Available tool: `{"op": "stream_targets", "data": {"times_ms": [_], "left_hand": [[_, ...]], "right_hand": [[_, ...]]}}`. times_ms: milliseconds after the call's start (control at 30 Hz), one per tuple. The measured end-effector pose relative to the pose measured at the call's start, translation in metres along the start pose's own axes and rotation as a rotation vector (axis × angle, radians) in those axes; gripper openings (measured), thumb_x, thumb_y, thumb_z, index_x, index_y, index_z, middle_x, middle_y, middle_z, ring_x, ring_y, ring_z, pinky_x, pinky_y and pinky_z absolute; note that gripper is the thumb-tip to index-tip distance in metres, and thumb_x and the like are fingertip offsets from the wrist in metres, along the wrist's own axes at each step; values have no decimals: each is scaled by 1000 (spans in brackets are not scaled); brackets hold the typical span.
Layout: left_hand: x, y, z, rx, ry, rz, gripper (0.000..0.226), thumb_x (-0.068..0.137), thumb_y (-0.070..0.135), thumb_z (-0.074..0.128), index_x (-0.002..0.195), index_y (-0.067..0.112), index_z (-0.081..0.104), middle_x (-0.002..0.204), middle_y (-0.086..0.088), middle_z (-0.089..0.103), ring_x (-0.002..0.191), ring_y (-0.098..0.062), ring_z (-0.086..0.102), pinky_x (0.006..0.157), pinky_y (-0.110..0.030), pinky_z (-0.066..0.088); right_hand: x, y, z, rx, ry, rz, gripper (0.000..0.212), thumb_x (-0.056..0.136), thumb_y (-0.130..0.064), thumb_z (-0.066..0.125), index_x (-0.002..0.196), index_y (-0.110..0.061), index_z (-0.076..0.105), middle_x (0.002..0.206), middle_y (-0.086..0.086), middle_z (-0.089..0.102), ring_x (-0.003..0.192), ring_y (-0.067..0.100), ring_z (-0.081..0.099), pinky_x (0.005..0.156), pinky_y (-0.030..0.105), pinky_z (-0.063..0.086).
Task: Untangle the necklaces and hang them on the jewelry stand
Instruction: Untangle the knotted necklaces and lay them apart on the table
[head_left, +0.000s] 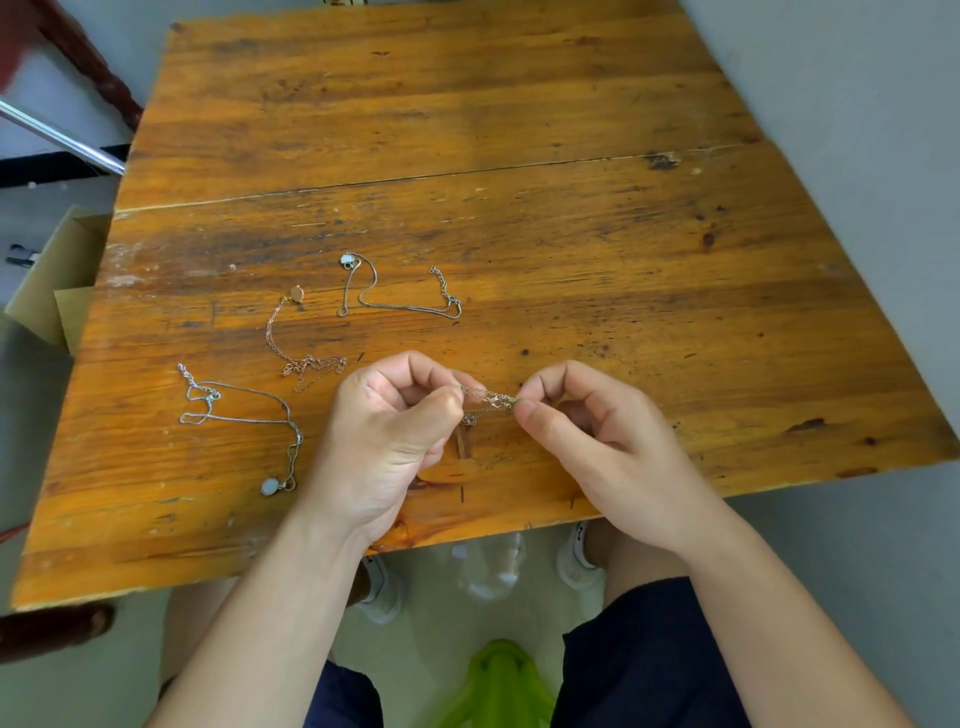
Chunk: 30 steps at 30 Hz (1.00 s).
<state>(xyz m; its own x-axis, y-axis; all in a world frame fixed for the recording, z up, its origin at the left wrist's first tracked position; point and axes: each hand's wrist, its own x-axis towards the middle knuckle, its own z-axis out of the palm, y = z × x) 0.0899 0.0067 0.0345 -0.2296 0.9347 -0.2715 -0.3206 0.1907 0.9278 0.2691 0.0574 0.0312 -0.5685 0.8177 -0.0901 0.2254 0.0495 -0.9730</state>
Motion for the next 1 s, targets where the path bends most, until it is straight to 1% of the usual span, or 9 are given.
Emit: {"op": "stream_targets", "data": {"times_ms": [133, 267, 333, 467, 533, 600, 700, 867, 1000], "left_hand": [[1, -1, 3, -51, 2, 1, 7, 55, 17, 67, 59, 16, 62, 69, -6, 65, 38, -4, 32, 39, -16, 23], [1, -2, 5, -140, -26, -17, 17, 56, 13, 64, 64, 8, 50, 75, -15, 48, 41, -1, 44, 38, -15, 24], [2, -4, 6, -167, -45, -31, 16, 57, 14, 65, 63, 11, 50, 72, -13, 53, 38, -1, 37, 38, -14, 25], [3, -7, 3, -216, -86, -79, 19, 61, 14, 65, 66, 14, 46, 71, -2, 60, 38, -2, 30, 37, -14, 26], [2, -5, 3, -157, -97, -95, 21, 61, 9, 63, 68, 13, 44, 71, -1, 59, 39, -3, 28, 37, -15, 23], [0, -5, 4, 16, -68, -80, 20, 61, -1, 59, 68, 10, 43, 69, -1, 58, 42, -5, 28, 39, -18, 20], [-2, -5, 7, 150, -50, -38, 17, 63, -5, 54, 67, 7, 42, 69, -1, 58, 45, -7, 29, 41, -17, 21], [-1, 0, 7, -72, 17, -70, 23, 67, -8, 51, 80, 11, 47, 73, -5, 58, 40, -4, 30, 38, -18, 20], [2, -1, 10, -312, -22, -156, 26, 72, -5, 48, 83, 18, 46, 74, -1, 56, 40, -3, 26, 37, -16, 19]], "right_hand": [[0, -2, 3, 27, -2, 21, 13, 99, -21, 60, 87, -20, 64, 61, -20, 52, 51, 2, 41, 51, 15, 33], [-1, -4, 6, 30, -10, 36, 14, 100, -24, 59, 87, -22, 63, 63, -17, 52, 54, 7, 43, 51, 22, 36], [0, -5, 6, 37, -29, 59, 15, 100, -23, 58, 86, -19, 63, 62, -14, 50, 56, 10, 44, 53, 28, 37], [1, -5, 8, 60, -30, 78, 16, 100, -21, 57, 85, -17, 62, 60, -13, 49, 57, 12, 43, 52, 28, 35], [1, -4, 8, 129, -25, 104, 16, 101, -22, 57, 85, -18, 61, 58, -11, 48, 53, 11, 42, 49, 23, 33], [2, -3, 8, 226, -29, 146, 18, 101, -23, 56, 85, -16, 59, 54, -7, 46, 47, 7, 39, 46, 17, 31], [3, -2, 8, 349, -39, 201, 18, 102, -20, 53, 86, -13, 58, 53, 0, 41, 46, 9, 33, 42, 19, 27], [4, 0, 9, 352, -38, 195, 17, 102, -21, 54, 86, -14, 59, 54, -1, 42, 46, 9, 34, 42, 19, 27], [1, 4, 11, 311, -59, 163, 16, 102, -20, 55, 87, -17, 60, 54, -6, 46, 47, 7, 39, 43, 15, 31]]}}
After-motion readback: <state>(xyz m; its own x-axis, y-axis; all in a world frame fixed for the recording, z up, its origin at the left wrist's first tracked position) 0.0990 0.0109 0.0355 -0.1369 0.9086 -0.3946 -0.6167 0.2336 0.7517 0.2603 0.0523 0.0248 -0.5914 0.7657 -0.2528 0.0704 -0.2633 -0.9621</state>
